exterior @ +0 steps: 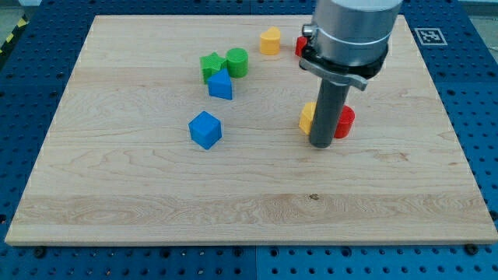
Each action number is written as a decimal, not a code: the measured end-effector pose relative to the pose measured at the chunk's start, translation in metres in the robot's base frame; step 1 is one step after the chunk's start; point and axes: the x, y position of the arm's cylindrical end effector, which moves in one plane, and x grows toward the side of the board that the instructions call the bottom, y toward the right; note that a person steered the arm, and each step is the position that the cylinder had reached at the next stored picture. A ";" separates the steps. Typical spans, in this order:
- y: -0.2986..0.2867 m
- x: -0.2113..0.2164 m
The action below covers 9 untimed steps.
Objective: Slide the yellow hexagon close to the yellow heart
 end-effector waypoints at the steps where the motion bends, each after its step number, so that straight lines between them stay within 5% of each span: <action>1: 0.001 -0.031; 4: 0.011 -0.107; 7: -0.039 -0.048; 9: -0.013 -0.069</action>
